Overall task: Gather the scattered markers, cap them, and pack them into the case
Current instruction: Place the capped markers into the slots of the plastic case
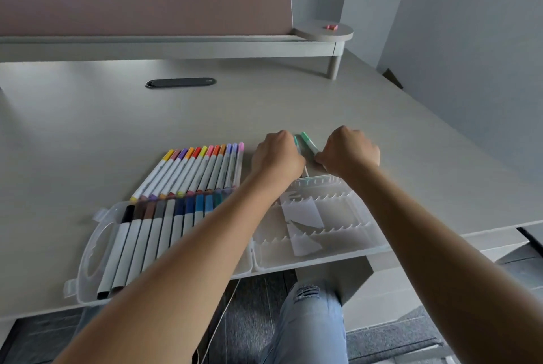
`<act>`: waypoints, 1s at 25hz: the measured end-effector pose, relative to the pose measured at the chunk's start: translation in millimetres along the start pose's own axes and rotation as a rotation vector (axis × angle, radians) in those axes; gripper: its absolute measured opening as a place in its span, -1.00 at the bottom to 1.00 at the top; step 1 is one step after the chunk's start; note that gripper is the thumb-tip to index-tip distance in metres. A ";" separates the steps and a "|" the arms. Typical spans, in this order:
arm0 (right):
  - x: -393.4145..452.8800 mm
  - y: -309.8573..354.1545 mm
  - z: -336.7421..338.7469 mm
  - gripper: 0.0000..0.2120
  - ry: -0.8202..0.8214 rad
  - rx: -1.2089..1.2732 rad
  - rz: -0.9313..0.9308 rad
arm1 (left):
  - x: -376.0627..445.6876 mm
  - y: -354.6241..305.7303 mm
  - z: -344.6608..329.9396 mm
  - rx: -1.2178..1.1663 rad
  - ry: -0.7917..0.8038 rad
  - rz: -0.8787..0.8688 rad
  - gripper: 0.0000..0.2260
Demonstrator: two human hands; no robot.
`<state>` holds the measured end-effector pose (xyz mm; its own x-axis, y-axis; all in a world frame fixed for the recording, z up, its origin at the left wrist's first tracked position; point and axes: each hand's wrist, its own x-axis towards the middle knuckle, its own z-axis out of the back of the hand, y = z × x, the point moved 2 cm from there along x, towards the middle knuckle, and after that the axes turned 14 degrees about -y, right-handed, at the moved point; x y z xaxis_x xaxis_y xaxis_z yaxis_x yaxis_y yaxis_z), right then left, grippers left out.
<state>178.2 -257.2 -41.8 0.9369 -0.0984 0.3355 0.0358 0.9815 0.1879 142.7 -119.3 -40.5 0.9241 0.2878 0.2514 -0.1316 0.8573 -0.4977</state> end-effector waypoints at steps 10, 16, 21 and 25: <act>-4.1 -35.4 2.2 -0.73 0.032 0.645 -0.269 | 9.9 -6.0 -4.6 -0.013 -0.115 0.047 -0.86; -42.4 -18.2 32.6 -0.70 0.070 0.938 -0.277 | -17.2 -3.8 29.8 -0.280 -0.250 0.134 -0.83; -92.2 9.2 37.9 -0.70 0.071 0.937 -0.201 | -87.8 34.7 66.4 -0.372 -0.282 0.142 -0.89; -133.8 39.1 42.5 -0.75 0.089 0.841 -0.050 | -144.5 90.4 96.9 -0.297 -0.351 0.146 -0.76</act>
<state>39.4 -212.6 -40.1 0.9661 -0.0905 0.2417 -0.1602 0.5237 0.8367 -37.5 -42.1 -41.4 0.7200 0.5667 0.4007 -0.0954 0.6527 -0.7516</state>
